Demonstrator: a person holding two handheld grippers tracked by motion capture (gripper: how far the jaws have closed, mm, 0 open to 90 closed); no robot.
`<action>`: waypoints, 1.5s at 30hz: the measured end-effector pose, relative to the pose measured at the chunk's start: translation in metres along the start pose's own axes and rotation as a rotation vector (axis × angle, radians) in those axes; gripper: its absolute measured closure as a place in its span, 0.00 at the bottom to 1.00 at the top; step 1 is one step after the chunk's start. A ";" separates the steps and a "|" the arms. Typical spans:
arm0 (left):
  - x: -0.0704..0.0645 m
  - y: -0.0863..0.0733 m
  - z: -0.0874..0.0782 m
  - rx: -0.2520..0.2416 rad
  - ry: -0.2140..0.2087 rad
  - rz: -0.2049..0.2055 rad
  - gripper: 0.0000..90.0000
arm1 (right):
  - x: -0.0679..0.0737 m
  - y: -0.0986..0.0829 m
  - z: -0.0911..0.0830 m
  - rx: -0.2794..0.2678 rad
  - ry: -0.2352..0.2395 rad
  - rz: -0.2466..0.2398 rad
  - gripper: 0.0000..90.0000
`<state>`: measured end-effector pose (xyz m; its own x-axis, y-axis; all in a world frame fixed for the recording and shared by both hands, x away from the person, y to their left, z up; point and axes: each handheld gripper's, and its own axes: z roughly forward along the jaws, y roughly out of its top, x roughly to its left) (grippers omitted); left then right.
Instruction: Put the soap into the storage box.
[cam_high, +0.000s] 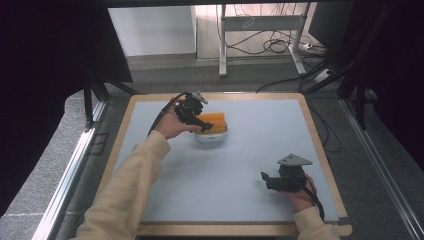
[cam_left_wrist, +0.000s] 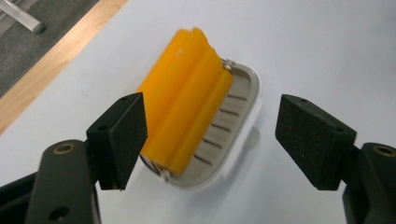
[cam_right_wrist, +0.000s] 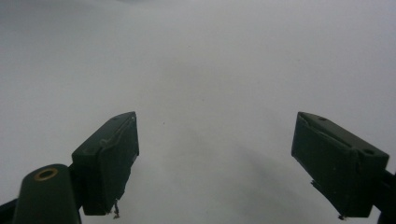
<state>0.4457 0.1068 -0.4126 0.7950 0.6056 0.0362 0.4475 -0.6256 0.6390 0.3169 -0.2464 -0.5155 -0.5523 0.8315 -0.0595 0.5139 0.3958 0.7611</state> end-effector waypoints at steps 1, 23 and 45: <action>-0.002 -0.005 -0.004 -0.004 -0.003 0.004 0.27 | 0.000 0.000 0.000 0.000 0.000 0.000 0.17; -0.050 -0.140 -0.049 -0.066 0.059 -0.146 0.23 | 0.002 0.001 -0.002 -0.007 -0.013 -0.007 0.17; -0.053 -0.197 -0.049 -0.033 0.065 -0.240 0.21 | 0.003 0.003 -0.006 -0.051 -0.042 -0.026 0.18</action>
